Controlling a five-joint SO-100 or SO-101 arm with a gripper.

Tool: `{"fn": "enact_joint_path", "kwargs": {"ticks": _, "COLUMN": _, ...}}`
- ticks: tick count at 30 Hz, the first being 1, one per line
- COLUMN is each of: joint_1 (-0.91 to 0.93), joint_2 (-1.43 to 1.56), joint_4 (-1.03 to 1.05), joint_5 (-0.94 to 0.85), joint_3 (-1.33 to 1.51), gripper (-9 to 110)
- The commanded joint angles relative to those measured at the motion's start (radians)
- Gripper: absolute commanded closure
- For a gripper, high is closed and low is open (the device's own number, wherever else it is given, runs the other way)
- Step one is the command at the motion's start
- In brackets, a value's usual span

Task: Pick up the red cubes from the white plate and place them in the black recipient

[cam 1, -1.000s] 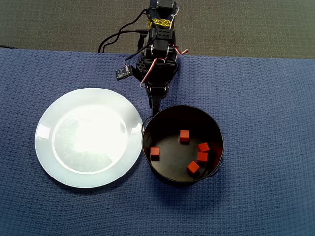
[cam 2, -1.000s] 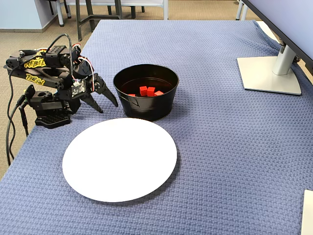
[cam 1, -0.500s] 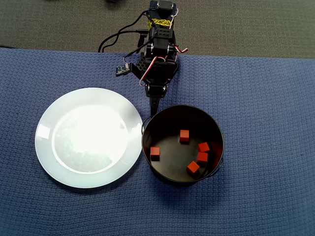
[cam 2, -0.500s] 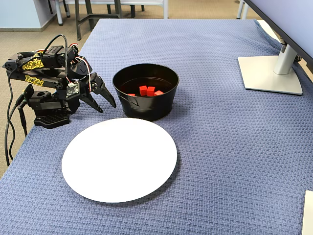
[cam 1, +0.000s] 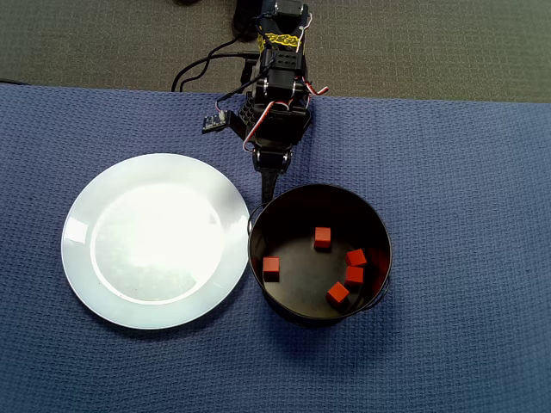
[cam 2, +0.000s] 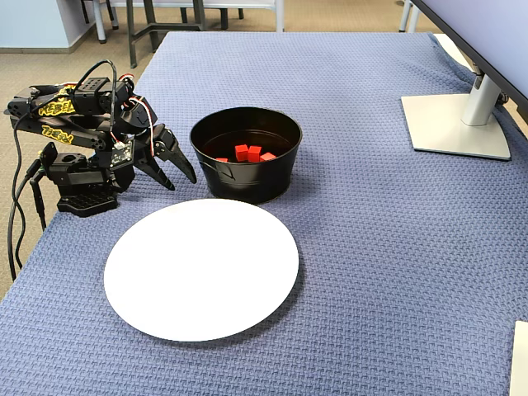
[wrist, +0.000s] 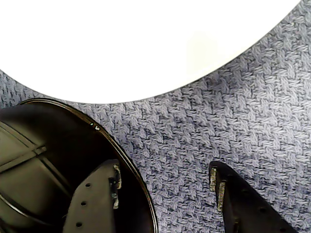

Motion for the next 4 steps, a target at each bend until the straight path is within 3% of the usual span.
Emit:
{"fn": "enact_joint_path", "kwargs": {"ticks": 1, "joint_1": -0.009, "joint_2": -0.002, "joint_4": -0.012, "joint_5": 0.006, "joint_3": -0.014, "gripper": 87}}
{"fn": "enact_joint_path", "kwargs": {"ticks": 4, "joint_1": -0.011, "joint_2": 0.005, "joint_4": -0.008, "joint_5": 0.003, "joint_3": -0.012, "gripper": 87}}
